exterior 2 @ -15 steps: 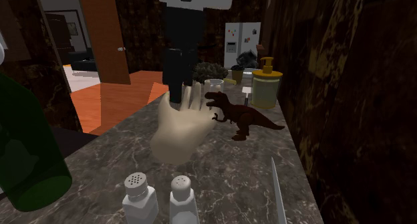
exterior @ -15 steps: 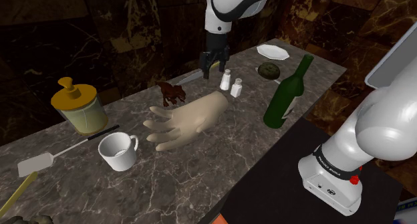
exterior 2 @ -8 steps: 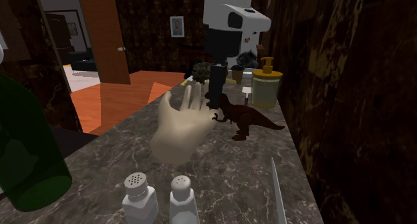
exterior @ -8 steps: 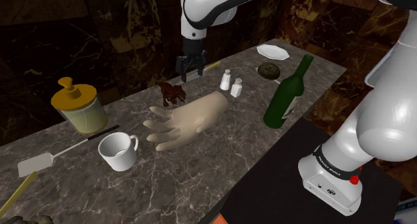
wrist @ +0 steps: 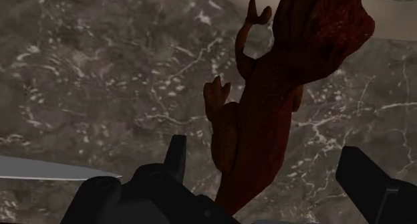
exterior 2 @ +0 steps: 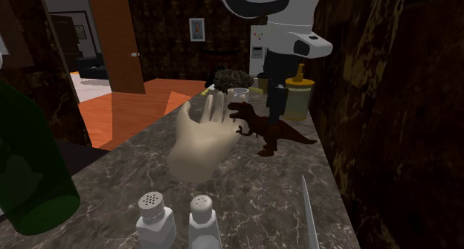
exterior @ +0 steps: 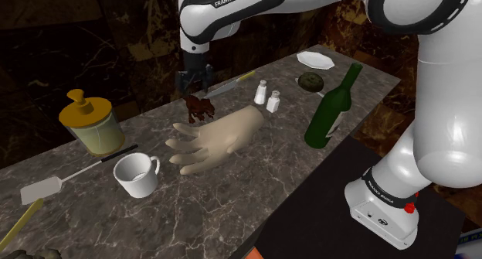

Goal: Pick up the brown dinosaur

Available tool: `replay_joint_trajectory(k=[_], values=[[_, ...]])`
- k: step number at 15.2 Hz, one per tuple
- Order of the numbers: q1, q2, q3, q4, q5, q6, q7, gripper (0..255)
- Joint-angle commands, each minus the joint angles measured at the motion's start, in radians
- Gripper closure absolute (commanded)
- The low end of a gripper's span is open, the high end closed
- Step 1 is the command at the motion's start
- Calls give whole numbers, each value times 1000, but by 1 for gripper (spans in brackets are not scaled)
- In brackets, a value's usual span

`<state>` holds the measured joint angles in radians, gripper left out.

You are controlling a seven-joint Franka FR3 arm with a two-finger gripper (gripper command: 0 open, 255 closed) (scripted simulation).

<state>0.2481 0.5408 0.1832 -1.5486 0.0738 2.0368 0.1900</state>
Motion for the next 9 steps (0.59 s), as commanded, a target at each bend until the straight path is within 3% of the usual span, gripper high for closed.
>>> replay_joint_trajectory(k=[1,9], values=[[6,30,0,25,-3,9,2,0],[8,71,-3,-2,-5,75,-5,0]])
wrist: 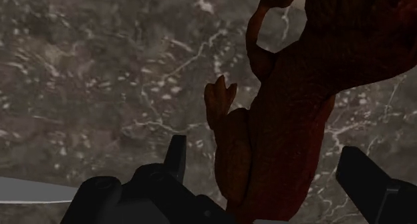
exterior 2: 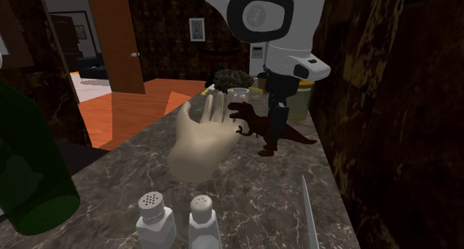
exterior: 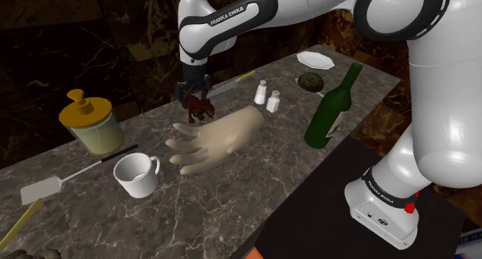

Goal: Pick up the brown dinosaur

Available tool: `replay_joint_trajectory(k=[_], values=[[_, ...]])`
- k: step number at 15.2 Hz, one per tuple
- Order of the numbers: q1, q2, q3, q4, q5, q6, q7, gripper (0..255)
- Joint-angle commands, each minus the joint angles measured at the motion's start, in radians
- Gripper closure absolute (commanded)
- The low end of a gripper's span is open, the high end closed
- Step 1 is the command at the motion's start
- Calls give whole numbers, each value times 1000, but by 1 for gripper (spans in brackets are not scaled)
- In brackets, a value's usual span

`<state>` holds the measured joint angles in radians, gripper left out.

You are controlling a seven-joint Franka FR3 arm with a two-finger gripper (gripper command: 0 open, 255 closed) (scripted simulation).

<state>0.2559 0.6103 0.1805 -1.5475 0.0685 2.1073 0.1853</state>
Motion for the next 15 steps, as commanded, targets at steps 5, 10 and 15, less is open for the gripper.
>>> replay_joint_trajectory(k=[5,10,15], values=[[-1,1,0,-4,0,5,-1,255],[0,1,0,-3,0,5,0,255],[-2,-30,2,16,2,-46,5,255]])
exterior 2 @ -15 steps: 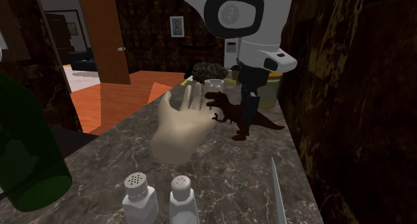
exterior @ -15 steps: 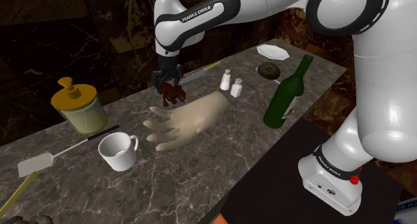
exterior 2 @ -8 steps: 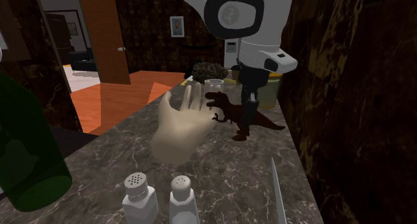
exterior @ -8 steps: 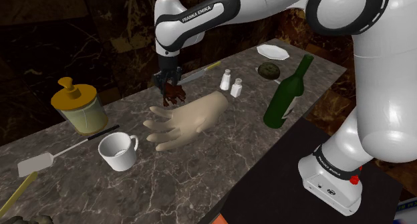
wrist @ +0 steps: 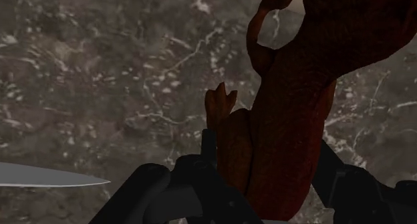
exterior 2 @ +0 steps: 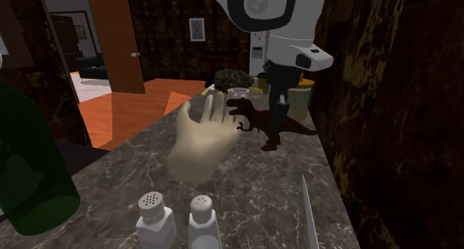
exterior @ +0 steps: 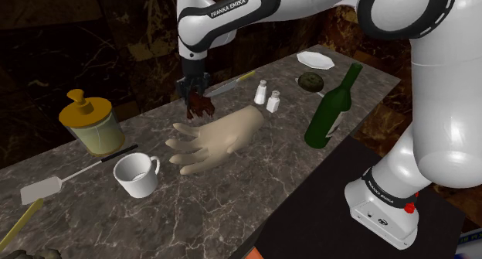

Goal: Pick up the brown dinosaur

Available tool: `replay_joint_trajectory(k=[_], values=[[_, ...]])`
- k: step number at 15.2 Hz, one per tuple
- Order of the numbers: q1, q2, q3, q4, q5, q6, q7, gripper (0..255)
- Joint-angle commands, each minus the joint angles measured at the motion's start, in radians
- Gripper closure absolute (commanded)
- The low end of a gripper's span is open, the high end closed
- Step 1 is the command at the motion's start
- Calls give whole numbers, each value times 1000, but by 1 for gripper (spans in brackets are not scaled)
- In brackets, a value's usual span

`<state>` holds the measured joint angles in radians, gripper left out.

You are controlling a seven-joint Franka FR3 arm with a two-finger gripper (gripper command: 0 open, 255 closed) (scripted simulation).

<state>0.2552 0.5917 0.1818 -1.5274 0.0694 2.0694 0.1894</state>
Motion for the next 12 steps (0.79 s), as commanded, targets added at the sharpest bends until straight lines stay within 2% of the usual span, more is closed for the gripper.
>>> replay_joint_trajectory(k=[1,12], values=[[-1,-17,1,1,2,-18,2,255],[-3,-62,5,56,4,-117,12,255]])
